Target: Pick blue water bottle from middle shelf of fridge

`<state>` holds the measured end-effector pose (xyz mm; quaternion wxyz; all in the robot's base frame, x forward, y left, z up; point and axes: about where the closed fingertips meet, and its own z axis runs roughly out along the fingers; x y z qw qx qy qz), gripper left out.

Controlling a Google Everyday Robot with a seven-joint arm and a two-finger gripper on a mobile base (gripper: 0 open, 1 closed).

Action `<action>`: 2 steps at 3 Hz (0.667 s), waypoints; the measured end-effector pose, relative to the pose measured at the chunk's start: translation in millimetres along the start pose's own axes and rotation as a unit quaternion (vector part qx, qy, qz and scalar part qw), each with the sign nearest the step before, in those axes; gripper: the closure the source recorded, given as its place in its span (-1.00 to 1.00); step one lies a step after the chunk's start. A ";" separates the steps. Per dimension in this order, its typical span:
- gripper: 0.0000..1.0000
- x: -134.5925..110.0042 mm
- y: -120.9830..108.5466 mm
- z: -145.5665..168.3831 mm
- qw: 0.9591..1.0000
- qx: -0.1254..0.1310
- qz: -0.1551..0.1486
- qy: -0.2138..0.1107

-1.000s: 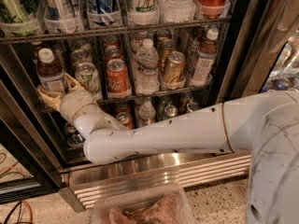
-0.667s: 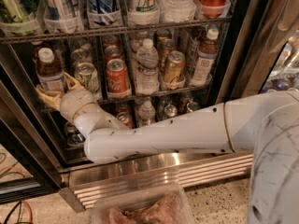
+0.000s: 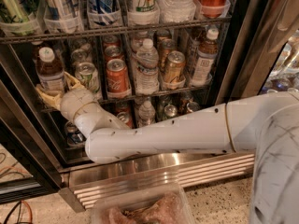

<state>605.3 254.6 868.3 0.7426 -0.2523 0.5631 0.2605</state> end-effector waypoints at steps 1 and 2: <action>1.00 -6.4 8.2 -12.3 1.000 -0.011 0.015 0.011; 1.00 -9.3 16.3 -25.5 0.998 -0.027 0.056 0.034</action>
Offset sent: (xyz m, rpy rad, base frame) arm -0.1086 -0.0227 -0.0010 0.1051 0.5039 0.2845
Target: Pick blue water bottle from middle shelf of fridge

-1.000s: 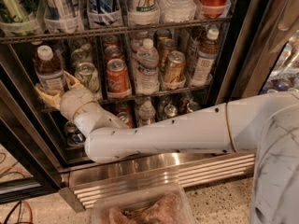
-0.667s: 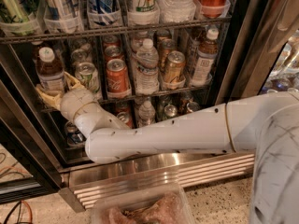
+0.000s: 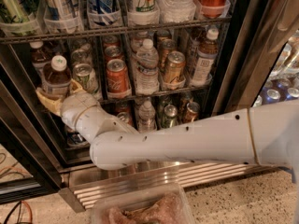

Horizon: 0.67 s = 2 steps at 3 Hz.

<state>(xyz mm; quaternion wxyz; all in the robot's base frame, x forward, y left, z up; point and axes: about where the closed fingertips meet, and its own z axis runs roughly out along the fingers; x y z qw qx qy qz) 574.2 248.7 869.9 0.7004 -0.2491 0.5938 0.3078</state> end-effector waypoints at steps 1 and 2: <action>1.00 -9.9 18.0 -30.5 0.997 -0.034 0.051 0.045; 1.00 -6.1 35.2 -54.0 0.986 -0.056 0.120 0.099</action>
Offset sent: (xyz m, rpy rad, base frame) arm -0.1007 -0.0283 -0.0120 0.0752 0.5857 0.2526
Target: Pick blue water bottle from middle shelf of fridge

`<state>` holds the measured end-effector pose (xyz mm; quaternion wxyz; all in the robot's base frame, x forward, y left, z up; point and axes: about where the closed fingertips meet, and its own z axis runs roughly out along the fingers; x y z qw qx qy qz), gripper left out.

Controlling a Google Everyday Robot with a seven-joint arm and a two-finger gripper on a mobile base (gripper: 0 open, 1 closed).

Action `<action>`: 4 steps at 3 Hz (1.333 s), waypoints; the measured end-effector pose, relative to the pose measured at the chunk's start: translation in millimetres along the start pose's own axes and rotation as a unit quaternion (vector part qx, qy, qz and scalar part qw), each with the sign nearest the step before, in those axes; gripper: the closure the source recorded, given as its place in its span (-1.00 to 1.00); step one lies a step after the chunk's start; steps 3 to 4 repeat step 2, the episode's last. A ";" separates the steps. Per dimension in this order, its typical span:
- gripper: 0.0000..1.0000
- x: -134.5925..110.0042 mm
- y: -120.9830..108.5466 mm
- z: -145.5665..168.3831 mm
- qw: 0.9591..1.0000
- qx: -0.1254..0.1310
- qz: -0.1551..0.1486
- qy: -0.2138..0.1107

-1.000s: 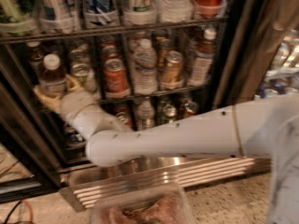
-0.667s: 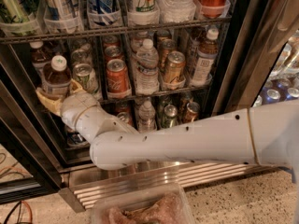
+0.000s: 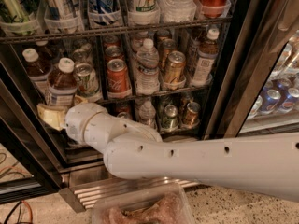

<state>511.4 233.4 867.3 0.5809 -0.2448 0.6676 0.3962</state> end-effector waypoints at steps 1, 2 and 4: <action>1.00 9.7 12.1 -10.9 0.997 -0.014 0.064 0.034; 1.00 10.7 14.1 -12.1 0.997 -0.015 0.071 0.039; 1.00 10.7 14.1 -12.1 0.997 -0.015 0.071 0.039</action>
Offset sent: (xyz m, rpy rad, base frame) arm -0.0159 -0.0007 -0.0057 0.0245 0.1253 0.0378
